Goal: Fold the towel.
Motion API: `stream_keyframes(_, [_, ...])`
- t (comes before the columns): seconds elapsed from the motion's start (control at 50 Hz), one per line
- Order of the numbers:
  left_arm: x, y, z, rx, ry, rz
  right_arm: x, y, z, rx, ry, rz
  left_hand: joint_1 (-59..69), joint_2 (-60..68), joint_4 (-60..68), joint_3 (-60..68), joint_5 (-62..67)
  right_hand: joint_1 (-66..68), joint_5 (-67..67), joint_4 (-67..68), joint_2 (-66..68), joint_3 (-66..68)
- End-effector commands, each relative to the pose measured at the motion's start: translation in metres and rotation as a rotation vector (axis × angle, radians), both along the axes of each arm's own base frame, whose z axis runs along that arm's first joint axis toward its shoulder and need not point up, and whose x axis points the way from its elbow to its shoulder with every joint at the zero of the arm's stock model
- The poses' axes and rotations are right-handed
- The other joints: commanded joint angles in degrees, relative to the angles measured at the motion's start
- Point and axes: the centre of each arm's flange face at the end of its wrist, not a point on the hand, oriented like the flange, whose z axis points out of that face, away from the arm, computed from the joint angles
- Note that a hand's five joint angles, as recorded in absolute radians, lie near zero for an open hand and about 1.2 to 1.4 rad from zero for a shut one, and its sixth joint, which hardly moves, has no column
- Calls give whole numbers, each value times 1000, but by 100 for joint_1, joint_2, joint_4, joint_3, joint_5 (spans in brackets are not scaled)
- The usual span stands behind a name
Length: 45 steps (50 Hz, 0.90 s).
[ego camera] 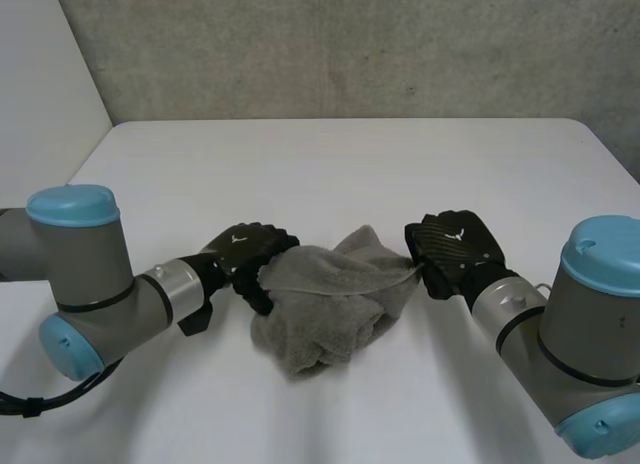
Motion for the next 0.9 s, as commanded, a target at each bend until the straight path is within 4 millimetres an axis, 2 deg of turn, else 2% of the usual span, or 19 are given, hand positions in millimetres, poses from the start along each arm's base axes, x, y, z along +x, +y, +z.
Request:
stream_keyframes(0.02, [-1,-1,1,32,33,28,0,2,-3,10,2,4,1686,1684,1688,1686,1691,304,261,306,403,348])
stream_keyframes(0.22, [10,-16,1,-15,-23,200,4,-6,-4,-4,1,5,3557,3555,3560,3558,3562,304,261,306,403,348])
stream_keyframes(0.24, [12,-21,3,-36,-26,229,4,-6,-4,-4,0,5,4490,4488,4492,4490,4495,304,261,306,403,348])
stream_keyframes(0.38, [8,-48,33,-211,32,300,21,-35,12,-131,22,28,4598,4596,4601,4598,4603,304,261,306,403,348])
stream_keyframes(0.44, [-2,-63,70,-345,104,304,36,-59,48,-287,9,34,4598,4596,4601,4598,4603,304,261,306,403,348])
stream_keyframes(0.46, [-10,-68,98,-431,154,300,36,-59,48,-288,9,34,4598,4596,4601,4598,4603,304,261,306,403,348])
stream_keyframes(0.48, [-18,-72,127,-515,208,299,43,-72,73,-375,-15,29,4598,4596,4601,4598,4603,304,261,306,403,348])
stream_keyframes(0.5, [-18,-72,127,-516,209,299,43,-72,73,-375,-15,29,4598,4596,4601,4598,4603,304,261,306,403,348])
stream_keyframes(0.52, [-24,-72,158,-596,266,305,48,-83,102,-460,-59,17,4598,4596,4601,4598,4603,304,261,306,403,348])
stream_keyframes(0.54, [-24,-72,158,-597,266,305,52,-90,131,-537,-115,13,4598,4596,4601,4598,4603,304,261,306,403,348])
stream_keyframes(0.56, [-26,-70,187,-666,323,327,52,-90,131,-538,-116,13,4598,4596,4601,4598,4603,304,261,306,403,348])
stream_keyframes(0.58, [-27,-66,213,-723,378,358,56,-92,158,-607,-186,7,4598,4596,4601,4598,4603,304,261,306,403,348])
stream_keyframes(0.64, [-20,-57,246,-785,460,451,53,-94,196,-703,-333,-9,4598,4596,4601,4598,4603,304,261,306,403,348])
stream_keyframes(0.7, [-16,-54,250,-782,474,496,48,-85,216,-728,-427,-12,4598,4596,4601,4598,4603,304,261,306,403,348])
stream_keyframes(0.74, [-10,-50,231,-728,427,544,47,-81,210,-699,-426,-10,4598,4596,4601,4598,4603,304,261,306,403,348])
stream_keyframes(0.76, [-10,-50,231,-728,427,544,48,-77,194,-645,-390,4,4598,4596,4601,4598,4603,304,261,306,403,348])
stream_keyframes(0.8, [-8,-44,181,-612,312,536,48,-73,173,-582,-337,11,4598,4596,4601,4598,4603,304,261,306,403,348])
stream_keyframes(0.82, [-8,-43,181,-611,311,536,48,-73,172,-582,-337,11,4598,4596,4601,4598,4603,304,261,306,403,348])
stream_keyframes(0.9, [-2,-26,107,-450,134,512,47,-55,99,-362,-103,68,4598,4596,4601,4598,4603,304,261,306,403,348])
